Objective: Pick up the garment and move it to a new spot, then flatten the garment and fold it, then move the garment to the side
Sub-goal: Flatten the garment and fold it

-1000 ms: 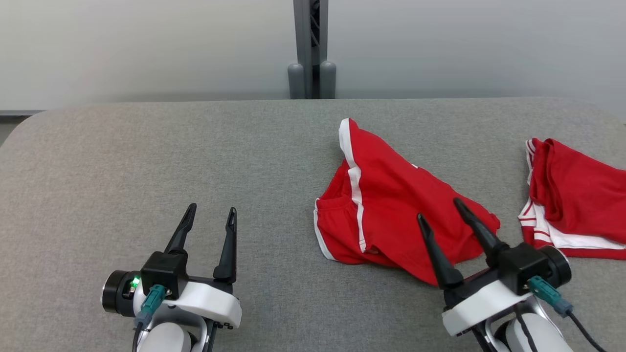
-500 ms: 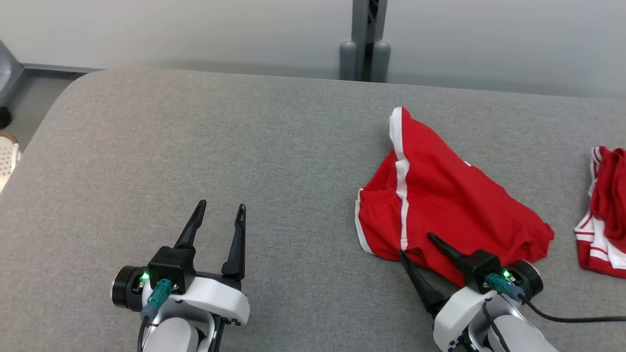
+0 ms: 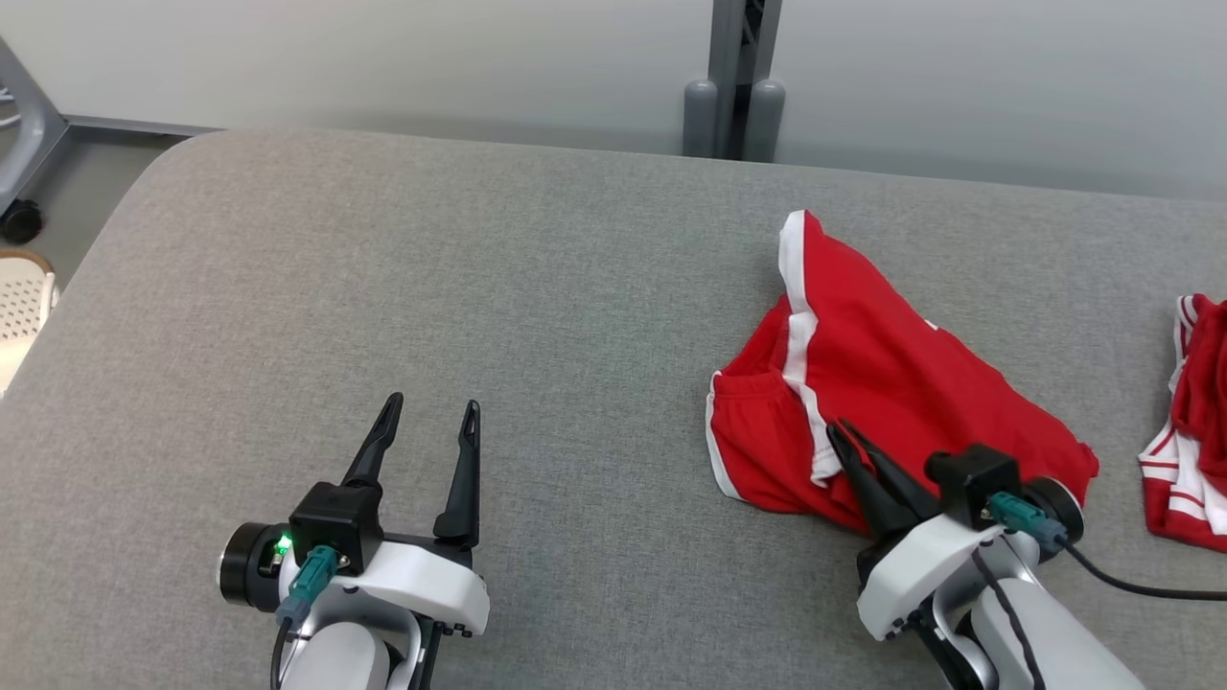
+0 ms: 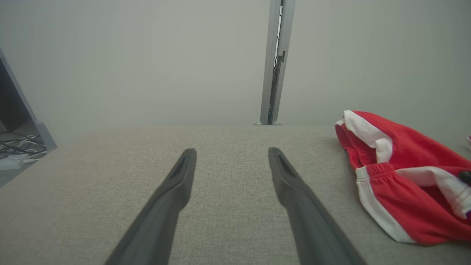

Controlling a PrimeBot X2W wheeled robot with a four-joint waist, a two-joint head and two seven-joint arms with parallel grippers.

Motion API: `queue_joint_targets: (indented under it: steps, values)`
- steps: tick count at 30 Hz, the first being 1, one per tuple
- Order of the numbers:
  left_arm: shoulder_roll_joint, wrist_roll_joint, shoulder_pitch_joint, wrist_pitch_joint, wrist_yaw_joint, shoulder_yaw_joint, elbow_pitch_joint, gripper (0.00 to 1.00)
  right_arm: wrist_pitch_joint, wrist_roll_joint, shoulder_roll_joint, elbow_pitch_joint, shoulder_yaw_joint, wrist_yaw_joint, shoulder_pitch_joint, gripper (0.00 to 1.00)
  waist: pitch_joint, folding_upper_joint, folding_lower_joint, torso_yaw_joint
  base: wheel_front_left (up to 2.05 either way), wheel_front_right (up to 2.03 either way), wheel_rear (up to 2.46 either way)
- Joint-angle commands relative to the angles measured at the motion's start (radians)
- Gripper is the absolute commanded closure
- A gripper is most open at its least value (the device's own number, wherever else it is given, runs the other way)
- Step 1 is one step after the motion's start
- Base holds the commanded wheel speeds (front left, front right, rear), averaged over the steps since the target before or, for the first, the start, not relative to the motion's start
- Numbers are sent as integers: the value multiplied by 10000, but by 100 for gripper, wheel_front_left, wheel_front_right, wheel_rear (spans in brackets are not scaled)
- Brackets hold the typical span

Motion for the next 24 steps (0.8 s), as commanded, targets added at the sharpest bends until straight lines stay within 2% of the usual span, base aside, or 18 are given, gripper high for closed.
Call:
queue_joint_targets:
  steps: [1,6,13,20,24]
  values:
    - [34,-11,-1,-37,33,19,18,0,-2,114,-116,-239,-73,2,5,100,-51,0,0,-91,0,0,0]
    - [31,11,-17,-37,4,-26,18,0,-1,405,-614,-649,-222,2,-445,100,-70,0,0,-248,0,0,0]
    - [34,-27,-288,-37,-63,-256,-20,0,1,1190,-1999,-376,-563,0,-2046,100,227,0,0,-254,0,0,0]
    - [34,-102,-578,-37,-52,-563,-35,0,8,2420,-2989,1088,-931,0,-3871,100,871,0,0,104,0,0,0]
    - [29,-153,-811,-37,-3,-673,-84,0,4,2652,-3121,2454,-1475,2,-4740,100,1353,0,0,322,0,0,0]
